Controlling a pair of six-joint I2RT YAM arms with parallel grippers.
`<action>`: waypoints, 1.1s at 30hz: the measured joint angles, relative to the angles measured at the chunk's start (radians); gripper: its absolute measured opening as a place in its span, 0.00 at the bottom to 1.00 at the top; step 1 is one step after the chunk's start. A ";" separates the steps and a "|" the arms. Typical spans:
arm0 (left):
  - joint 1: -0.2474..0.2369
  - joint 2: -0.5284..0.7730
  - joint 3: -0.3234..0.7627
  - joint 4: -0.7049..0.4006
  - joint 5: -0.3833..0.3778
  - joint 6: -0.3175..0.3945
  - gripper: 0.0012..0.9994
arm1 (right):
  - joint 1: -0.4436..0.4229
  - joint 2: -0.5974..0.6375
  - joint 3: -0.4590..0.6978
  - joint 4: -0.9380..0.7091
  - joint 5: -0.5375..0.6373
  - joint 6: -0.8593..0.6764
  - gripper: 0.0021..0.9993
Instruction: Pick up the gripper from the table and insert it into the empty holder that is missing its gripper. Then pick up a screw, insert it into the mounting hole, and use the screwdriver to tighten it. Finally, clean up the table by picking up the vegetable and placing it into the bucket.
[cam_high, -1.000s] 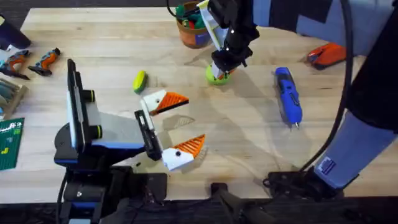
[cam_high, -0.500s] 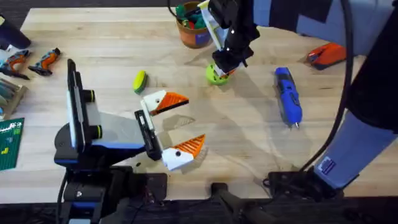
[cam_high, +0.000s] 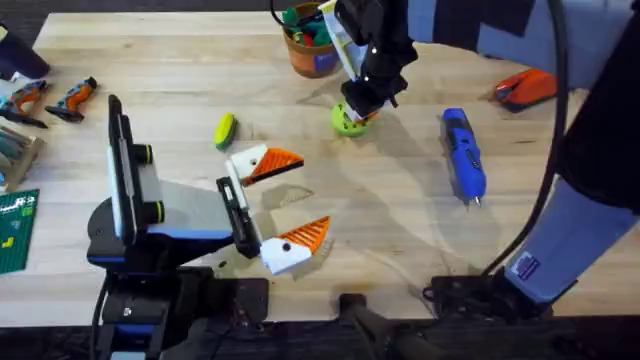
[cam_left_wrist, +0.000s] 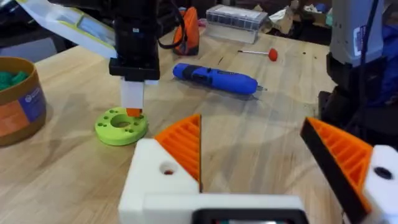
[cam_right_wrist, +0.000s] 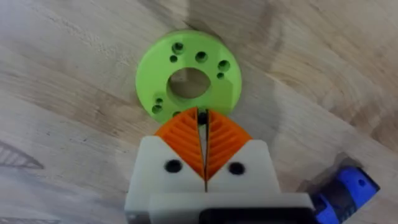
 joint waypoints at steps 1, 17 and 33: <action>0.000 0.000 0.000 0.000 0.000 0.000 0.99 | -0.001 -0.008 0.000 -0.001 0.000 0.000 0.01; 0.000 0.000 0.000 0.000 0.000 0.000 0.99 | 0.006 -0.199 0.285 -0.346 -0.001 0.000 0.01; 0.000 0.000 0.000 0.000 0.000 0.000 0.99 | 0.317 -0.199 0.572 -0.443 -0.065 0.000 0.01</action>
